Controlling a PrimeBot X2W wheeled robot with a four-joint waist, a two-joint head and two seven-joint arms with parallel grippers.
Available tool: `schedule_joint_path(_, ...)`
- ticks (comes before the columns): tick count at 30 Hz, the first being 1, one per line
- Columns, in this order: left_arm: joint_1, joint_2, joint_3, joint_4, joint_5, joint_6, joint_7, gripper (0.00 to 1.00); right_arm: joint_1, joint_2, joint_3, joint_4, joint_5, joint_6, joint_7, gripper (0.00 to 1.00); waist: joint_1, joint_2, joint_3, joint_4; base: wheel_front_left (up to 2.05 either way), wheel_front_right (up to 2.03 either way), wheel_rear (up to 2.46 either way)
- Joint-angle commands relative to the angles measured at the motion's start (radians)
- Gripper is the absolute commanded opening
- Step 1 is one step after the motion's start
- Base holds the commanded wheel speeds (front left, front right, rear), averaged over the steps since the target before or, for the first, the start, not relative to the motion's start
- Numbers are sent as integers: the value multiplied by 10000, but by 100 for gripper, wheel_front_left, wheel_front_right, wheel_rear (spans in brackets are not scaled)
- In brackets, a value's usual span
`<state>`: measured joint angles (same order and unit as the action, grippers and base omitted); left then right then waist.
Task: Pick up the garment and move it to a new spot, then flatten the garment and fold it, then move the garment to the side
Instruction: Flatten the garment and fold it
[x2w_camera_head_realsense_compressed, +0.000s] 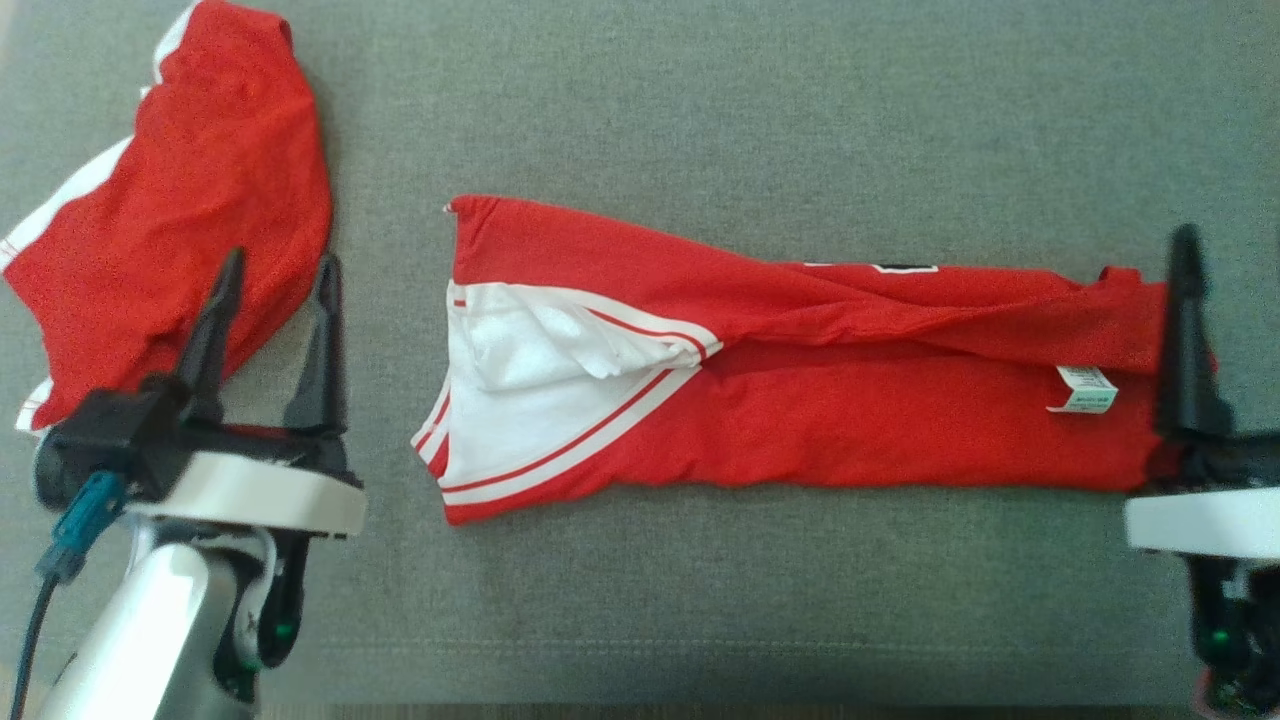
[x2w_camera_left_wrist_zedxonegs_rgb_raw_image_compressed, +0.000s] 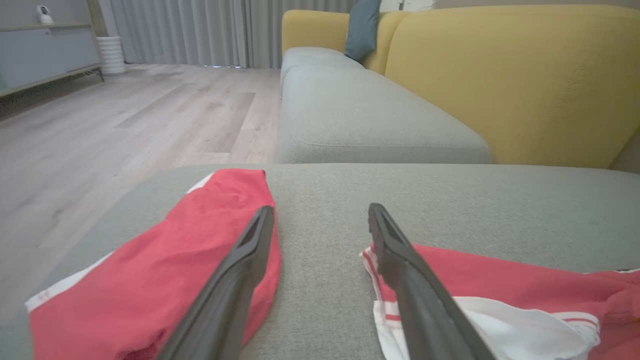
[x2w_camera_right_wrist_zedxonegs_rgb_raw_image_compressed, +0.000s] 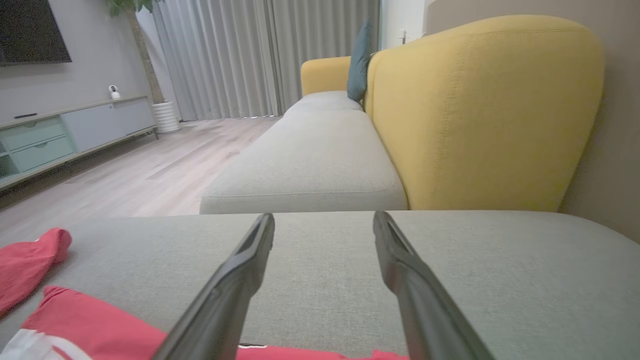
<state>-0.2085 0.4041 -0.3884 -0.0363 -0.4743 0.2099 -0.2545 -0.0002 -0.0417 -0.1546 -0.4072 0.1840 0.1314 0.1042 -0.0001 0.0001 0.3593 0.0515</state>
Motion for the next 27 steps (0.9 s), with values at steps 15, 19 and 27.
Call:
schedule_joint_path(15,798,56,1097,-594,665,54,-71,100,-141,-98,1124,743,32,-7,-357,100,1,-1,-487,1,0,0,0)
schedule_joint_path(19,768,27,1131,-571,711,-17,-71,100,-247,-92,1151,821,89,-7,-394,100,1,-1,-433,15,0,0,0)
schedule_joint_path(27,692,-46,1185,-511,742,-165,-72,100,-333,-88,920,1054,236,-7,-389,100,1,-1,-263,42,0,0,0)
